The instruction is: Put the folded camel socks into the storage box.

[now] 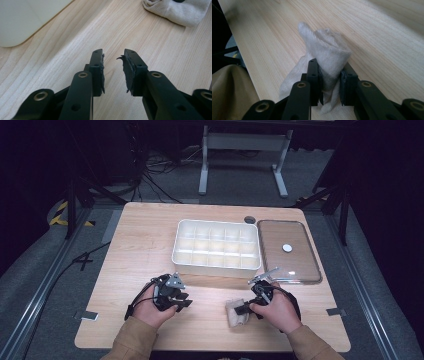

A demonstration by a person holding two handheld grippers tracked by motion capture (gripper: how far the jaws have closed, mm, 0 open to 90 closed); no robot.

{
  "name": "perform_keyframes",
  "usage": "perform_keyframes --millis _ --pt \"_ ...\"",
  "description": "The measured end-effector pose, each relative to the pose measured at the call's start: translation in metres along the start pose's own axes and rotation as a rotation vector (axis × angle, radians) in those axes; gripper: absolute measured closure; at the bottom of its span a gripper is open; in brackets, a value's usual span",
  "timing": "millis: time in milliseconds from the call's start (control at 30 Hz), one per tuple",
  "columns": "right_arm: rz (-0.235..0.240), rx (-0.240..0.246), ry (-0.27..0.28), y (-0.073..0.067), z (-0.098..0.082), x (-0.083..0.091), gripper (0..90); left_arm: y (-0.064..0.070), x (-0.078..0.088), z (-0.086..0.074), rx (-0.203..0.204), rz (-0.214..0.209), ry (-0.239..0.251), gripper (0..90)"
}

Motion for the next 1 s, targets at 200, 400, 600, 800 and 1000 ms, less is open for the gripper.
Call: perform_keyframes --millis 200,400,600,800,1000 --pt "-0.012 0.062 0.027 -0.004 0.001 0.002 75.8 -0.002 0.001 -0.001 0.018 -0.003 0.017 70.1" --pt "-0.046 0.139 0.085 -0.009 0.005 0.013 75.9 -0.005 0.003 -0.002 0.020 0.009 0.026 69.8" --pt "-0.078 0.152 0.134 -0.009 0.010 0.031 75.8 -0.011 0.007 -0.003 0.036 0.013 0.034 68.9" --pt "-0.118 0.161 0.153 -0.007 0.017 0.053 75.7 -0.018 0.012 -0.004 0.055 0.025 0.049 68.3" --pt "-0.149 0.188 0.156 -0.004 0.023 0.068 75.7 -0.021 0.014 -0.004 0.069 0.024 0.057 66.2"
Point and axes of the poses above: each handheld gripper's, and its own axes: x roughly backward along the jaws, z roughly out of its top, y roughly to its right, the point moved 1 cm from there along -x, roughly forward along the jaws, and after that the axes turned 4 degrees about x, right-handed, at the moved point
